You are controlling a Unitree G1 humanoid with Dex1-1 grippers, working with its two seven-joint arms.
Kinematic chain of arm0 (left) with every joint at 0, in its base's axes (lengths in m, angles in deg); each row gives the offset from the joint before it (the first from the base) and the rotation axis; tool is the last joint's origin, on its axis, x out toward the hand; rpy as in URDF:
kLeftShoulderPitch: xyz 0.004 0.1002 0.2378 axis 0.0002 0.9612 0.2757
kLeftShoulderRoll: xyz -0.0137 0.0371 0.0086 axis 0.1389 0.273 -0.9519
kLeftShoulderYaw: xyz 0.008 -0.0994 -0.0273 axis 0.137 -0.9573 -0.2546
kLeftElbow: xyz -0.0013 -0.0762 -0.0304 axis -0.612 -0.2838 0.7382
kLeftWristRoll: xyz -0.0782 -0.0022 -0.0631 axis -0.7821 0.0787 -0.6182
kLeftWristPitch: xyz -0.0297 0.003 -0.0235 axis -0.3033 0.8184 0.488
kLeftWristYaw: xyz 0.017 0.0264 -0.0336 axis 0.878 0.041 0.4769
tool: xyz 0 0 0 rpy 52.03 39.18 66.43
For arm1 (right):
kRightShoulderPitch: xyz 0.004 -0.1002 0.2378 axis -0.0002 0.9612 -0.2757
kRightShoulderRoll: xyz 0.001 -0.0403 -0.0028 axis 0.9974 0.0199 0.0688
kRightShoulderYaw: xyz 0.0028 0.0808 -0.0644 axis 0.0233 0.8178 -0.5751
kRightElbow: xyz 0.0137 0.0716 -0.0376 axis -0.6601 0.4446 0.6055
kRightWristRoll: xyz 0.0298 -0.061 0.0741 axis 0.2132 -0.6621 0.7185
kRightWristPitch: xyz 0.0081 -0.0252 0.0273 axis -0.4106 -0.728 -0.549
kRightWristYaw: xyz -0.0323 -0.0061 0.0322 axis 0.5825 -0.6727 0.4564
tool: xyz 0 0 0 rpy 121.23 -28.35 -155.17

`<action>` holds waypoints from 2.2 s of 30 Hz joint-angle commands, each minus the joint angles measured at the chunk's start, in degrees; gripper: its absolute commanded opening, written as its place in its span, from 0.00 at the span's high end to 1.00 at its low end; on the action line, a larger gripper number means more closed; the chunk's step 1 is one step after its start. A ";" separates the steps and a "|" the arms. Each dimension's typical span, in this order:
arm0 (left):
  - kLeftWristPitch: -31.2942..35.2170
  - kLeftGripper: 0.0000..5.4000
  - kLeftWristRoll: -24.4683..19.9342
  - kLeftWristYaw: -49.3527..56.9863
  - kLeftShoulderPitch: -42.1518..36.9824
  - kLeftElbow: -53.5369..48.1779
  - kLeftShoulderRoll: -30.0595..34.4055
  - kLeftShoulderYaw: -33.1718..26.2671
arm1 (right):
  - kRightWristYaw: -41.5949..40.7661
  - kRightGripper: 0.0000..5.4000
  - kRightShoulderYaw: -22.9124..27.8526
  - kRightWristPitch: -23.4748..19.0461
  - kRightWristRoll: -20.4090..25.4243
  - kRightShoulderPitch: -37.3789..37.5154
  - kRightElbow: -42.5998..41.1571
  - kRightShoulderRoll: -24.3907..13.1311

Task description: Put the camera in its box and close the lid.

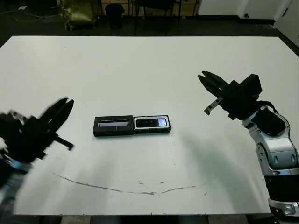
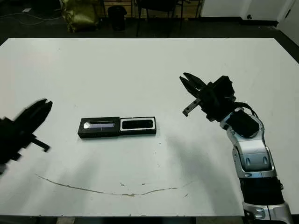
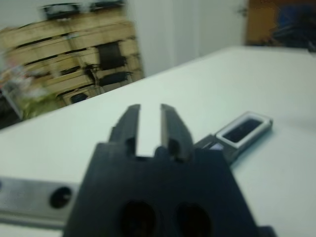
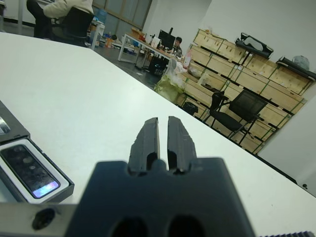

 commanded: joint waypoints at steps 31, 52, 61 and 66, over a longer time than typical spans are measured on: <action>5.43 0.01 13.40 -53.60 -47.74 41.95 12.93 32.61 | 2.20 1.00 -0.14 -1.55 -1.69 1.86 1.26 -0.41; -3.58 0.01 19.75 -52.10 -47.71 53.26 6.98 33.50 | 1.85 1.00 -0.43 0.13 -2.10 1.99 2.29 -0.38; -4.61 0.01 21.27 -53.05 -48.13 53.96 5.36 34.83 | 1.75 1.00 -0.31 0.48 -1.70 2.09 2.71 -0.40; -3.90 0.01 22.20 -52.59 -48.73 55.27 4.83 35.21 | 1.74 1.00 -0.31 0.79 -1.89 2.23 2.71 -0.56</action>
